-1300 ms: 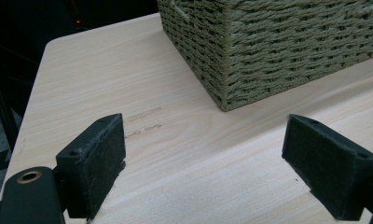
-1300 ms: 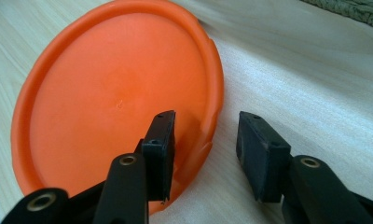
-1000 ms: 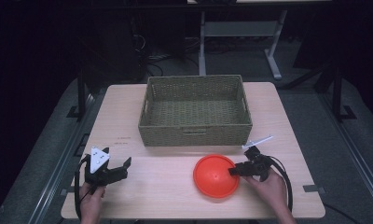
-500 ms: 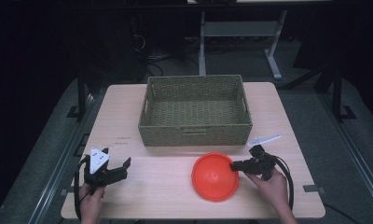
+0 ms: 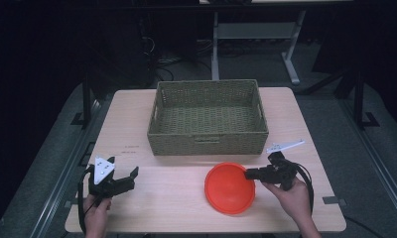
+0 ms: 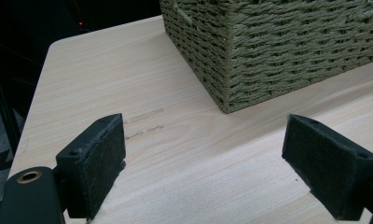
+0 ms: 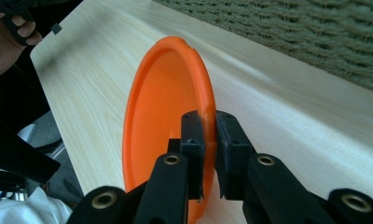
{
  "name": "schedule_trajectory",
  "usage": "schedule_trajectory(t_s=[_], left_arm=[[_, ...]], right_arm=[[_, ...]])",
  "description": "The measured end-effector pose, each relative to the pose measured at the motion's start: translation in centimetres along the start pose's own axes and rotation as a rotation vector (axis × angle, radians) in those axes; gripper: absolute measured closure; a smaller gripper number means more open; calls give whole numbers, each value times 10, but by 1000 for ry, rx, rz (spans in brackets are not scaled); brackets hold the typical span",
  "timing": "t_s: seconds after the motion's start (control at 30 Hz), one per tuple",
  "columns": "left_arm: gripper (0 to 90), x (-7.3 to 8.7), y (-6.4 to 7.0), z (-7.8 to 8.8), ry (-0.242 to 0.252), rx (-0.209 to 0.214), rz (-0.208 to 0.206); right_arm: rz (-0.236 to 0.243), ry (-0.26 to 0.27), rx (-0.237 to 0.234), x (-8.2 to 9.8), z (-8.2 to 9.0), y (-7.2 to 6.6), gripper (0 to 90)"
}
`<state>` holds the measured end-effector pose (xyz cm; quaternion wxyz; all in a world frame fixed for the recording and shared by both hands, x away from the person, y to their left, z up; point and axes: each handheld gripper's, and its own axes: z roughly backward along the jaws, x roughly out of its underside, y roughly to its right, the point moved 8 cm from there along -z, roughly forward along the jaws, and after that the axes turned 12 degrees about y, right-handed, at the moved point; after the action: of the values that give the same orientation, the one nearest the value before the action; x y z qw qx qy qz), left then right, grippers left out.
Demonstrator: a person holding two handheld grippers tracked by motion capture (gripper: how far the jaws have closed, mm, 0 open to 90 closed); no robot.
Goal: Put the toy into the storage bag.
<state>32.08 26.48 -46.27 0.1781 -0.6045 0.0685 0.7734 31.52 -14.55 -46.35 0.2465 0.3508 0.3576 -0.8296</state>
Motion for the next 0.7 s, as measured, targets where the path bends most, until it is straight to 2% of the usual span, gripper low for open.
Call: schedule_trajectory(t_s=[0.03, 0.2, 0.47, 0.7], left_arm=[[128, 0, -2, 1, 0, -6, 5], [129, -1, -4, 4, 13, -13, 16], [128, -1, -3, 3, 9, -9, 18], [128, -1, -4, 2, 8, -8, 26]], right_arm=[[6, -9, 21, -4, 2, -2, 825], [32, -15, 49, -15, 7, -5, 825], [72, -19, 71, -32, 16, -14, 825], [118, -32, 80, -54, 24, -22, 825]])
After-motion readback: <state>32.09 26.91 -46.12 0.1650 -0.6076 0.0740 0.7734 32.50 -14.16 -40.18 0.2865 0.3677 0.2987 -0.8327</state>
